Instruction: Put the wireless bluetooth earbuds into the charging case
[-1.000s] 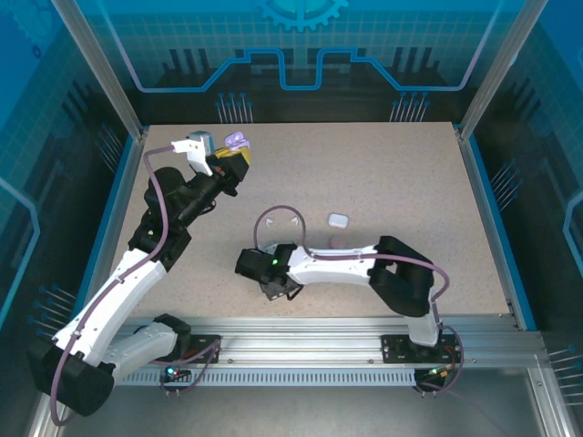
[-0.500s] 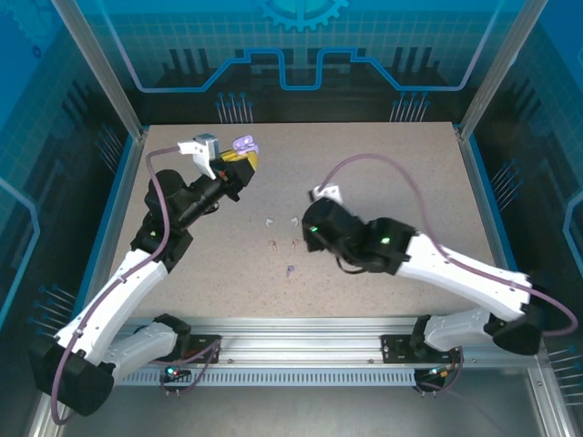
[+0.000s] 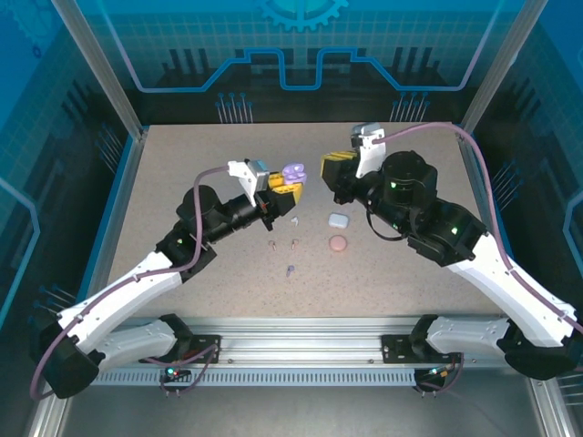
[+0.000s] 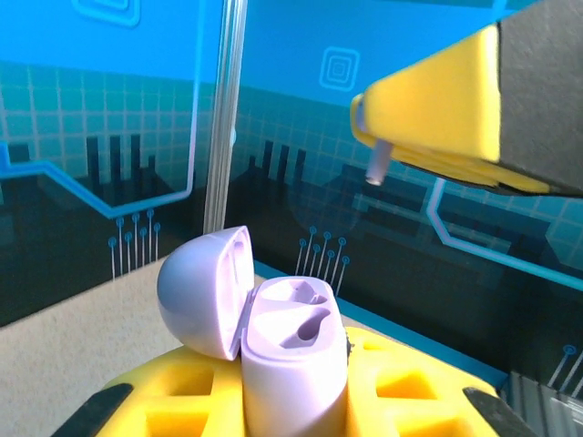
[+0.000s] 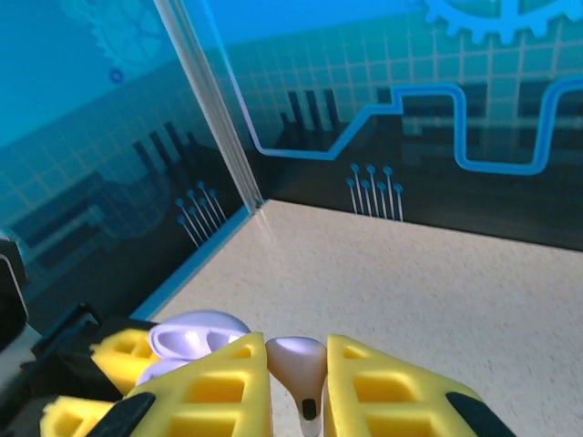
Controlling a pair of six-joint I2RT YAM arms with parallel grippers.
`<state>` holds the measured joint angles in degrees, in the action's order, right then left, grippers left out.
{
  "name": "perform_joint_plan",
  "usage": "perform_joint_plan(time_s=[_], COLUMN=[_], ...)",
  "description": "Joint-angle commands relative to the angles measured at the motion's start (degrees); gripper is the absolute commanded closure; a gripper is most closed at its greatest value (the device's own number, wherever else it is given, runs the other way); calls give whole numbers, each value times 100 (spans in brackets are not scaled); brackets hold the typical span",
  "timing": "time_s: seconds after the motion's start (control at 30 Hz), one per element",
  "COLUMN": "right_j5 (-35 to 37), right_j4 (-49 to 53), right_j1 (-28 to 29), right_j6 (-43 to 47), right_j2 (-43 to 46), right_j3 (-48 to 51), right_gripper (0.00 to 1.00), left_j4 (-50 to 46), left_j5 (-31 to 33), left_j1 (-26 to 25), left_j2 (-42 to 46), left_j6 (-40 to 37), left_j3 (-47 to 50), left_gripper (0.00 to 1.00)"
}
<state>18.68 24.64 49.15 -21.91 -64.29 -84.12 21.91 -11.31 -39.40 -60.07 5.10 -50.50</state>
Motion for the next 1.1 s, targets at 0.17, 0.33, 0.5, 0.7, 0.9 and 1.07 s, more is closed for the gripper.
perform_joint_plan(time_s=[0.17, 0.33, 0.5, 0.7, 0.9, 1.07], right_j5=[-1218, -1503, -1656, -1789, -1763, -1688], right_j4=[-1029, -1212, -1303, -1395, -1470, -1425], right_j1=[-232, -239, -235, -230, -231, -235], right_j6=[300, 276, 197, 109, 74, 108], right_j2=[280, 321, 431, 505, 508, 448], right_j3=[119, 248, 484, 716, 837, 837], right_gripper=[83, 83, 83, 83, 83, 83], left_j4=[1123, 1292, 1413, 1421, 1369, 1349], left_j5=[1005, 1124, 1232, 1286, 1289, 1289], left_j1=[-764, -868, -868, -870, -875, -869], left_j2=[-208, -391, -418, -410, -404, -374], left_j6=[-1528, -1786, -1895, -1925, -1911, -1903], left_j3=[-8, -37, -10, -17, -48, -77], left_gripper=[100, 100, 100, 100, 100, 100])
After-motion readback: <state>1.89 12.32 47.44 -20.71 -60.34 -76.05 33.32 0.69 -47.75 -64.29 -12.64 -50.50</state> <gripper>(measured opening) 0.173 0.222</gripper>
